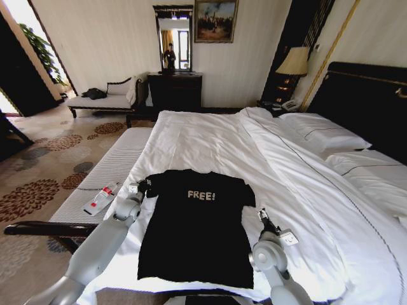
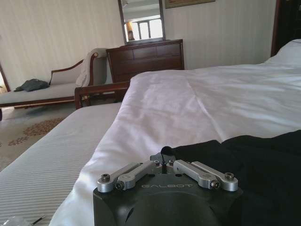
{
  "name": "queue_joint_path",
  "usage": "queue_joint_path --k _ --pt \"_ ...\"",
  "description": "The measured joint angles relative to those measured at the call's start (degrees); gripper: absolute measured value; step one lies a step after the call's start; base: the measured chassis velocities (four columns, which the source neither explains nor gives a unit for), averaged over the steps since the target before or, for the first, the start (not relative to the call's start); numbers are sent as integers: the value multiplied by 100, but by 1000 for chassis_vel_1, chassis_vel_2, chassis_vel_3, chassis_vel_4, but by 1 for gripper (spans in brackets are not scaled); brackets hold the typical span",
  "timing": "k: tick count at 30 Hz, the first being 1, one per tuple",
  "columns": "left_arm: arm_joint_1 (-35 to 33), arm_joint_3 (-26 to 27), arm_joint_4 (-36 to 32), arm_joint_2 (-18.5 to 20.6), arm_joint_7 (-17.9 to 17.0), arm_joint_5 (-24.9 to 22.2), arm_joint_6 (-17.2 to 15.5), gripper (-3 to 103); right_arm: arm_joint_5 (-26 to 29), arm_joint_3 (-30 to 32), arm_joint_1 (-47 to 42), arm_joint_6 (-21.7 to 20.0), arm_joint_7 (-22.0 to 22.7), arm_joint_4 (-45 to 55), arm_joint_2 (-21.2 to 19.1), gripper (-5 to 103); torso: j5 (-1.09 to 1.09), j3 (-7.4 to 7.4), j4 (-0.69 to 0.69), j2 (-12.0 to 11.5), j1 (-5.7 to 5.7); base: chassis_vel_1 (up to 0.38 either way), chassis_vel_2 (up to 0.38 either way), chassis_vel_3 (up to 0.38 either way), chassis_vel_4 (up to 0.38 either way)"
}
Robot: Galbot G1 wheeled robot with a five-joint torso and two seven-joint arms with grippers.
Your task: Fold the clothes on the bed.
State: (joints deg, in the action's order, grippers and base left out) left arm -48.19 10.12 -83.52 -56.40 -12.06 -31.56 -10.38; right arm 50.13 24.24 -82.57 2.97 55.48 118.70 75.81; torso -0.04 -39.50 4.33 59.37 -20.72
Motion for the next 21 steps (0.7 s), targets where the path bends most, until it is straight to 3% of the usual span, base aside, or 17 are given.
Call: queue_joint_path --k 10,13,15,21 --pt "-120 404 576 -163 -436 -31 65 0 111 -38 177 40 -138 -14 -91 100 -1 0 2 0 0 0 0 0 0" --pt "-270 650 468 -208 -706 -157 -10 16 283 -65 402 84 -214 -115 -182 100 -1 0 1 0 0 0 0 0 0" --pt "-360 790 370 -207 -785 -231 -33 16 363 -69 530 109 -252 -195 -216 100 1 0 1 0 0 0 0 0 0" --pt "-913 1518 -137 -38 -827 -555 -59 44 1058 -141 1246 128 -669 -798 -422 100 1 0 -1 0 0 0 0 0 0"
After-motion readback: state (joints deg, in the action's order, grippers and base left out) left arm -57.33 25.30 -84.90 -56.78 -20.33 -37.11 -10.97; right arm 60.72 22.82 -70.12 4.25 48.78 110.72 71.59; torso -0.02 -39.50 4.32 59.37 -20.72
